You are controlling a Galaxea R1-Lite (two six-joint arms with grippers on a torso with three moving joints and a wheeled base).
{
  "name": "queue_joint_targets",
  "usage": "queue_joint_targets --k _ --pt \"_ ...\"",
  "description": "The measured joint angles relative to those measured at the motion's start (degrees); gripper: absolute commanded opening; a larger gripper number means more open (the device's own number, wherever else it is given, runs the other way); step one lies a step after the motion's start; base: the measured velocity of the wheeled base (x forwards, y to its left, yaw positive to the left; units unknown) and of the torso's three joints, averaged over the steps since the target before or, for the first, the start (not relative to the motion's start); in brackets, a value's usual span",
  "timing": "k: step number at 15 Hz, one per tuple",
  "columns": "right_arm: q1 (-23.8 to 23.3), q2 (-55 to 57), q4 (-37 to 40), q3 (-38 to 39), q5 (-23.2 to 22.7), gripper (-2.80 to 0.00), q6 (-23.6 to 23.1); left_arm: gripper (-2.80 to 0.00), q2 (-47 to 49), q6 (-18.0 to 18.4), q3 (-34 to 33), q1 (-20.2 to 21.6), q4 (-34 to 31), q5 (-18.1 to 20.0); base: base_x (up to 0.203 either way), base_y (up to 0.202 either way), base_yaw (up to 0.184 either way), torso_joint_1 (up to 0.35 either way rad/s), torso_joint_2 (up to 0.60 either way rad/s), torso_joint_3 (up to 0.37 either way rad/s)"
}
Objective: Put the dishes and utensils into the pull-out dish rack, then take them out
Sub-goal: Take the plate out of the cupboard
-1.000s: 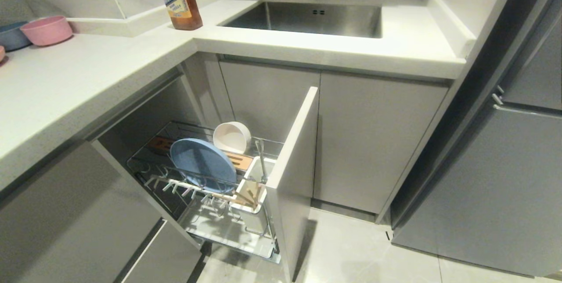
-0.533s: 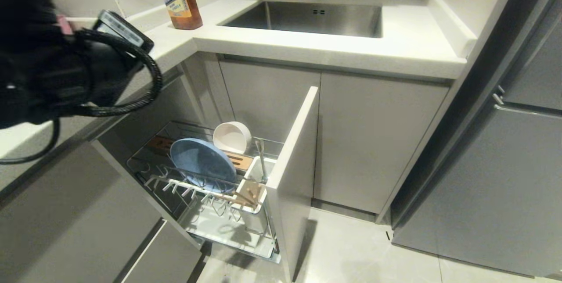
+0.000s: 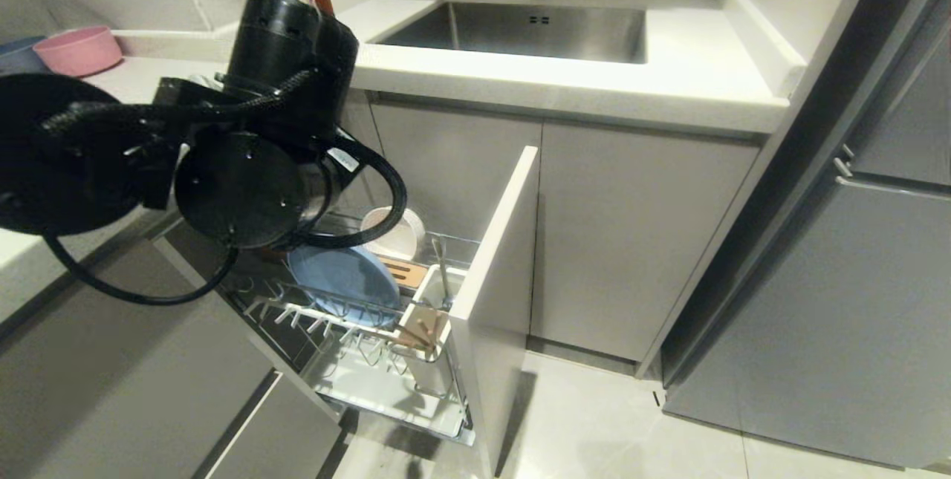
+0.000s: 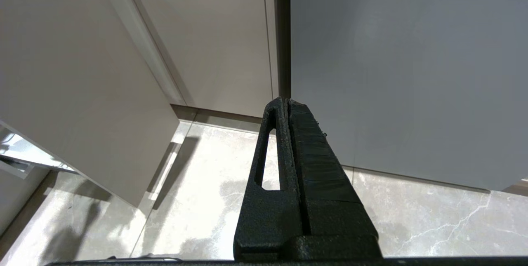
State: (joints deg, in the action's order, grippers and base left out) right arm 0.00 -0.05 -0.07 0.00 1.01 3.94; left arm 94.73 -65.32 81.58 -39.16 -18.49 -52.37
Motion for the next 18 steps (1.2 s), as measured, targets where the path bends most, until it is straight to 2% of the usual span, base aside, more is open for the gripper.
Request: queue_joint_targets --k 1,2,7,10,18 --pt "0.00 0.00 0.00 0.00 0.00 -2.80 0.00 -2.80 0.78 -0.78 0.40 0.00 -1.16 -0.25 0.000 0.000 0.000 0.000 0.00 0.000" --pt "0.00 0.00 0.00 0.00 -0.01 -2.80 0.00 0.00 1.48 -1.51 0.79 0.08 -2.30 -0.40 0.000 0.000 0.000 0.000 0.00 0.000" --pt "0.00 0.00 0.00 0.00 0.02 -2.80 0.00 0.00 4.50 -5.34 1.86 2.88 -6.18 -0.31 0.000 0.000 0.000 0.000 0.00 0.000" --pt "-0.02 0.00 0.00 0.00 0.01 -2.80 0.00 0.00 6.96 -5.90 3.20 5.17 -7.06 0.06 0.000 0.000 0.000 0.000 0.00 0.000" --pt "0.00 0.00 0.00 0.00 -0.02 -2.80 0.00 0.00 14.98 -7.11 4.75 11.57 -4.60 5.64 0.000 0.000 0.000 0.000 0.00 0.000"
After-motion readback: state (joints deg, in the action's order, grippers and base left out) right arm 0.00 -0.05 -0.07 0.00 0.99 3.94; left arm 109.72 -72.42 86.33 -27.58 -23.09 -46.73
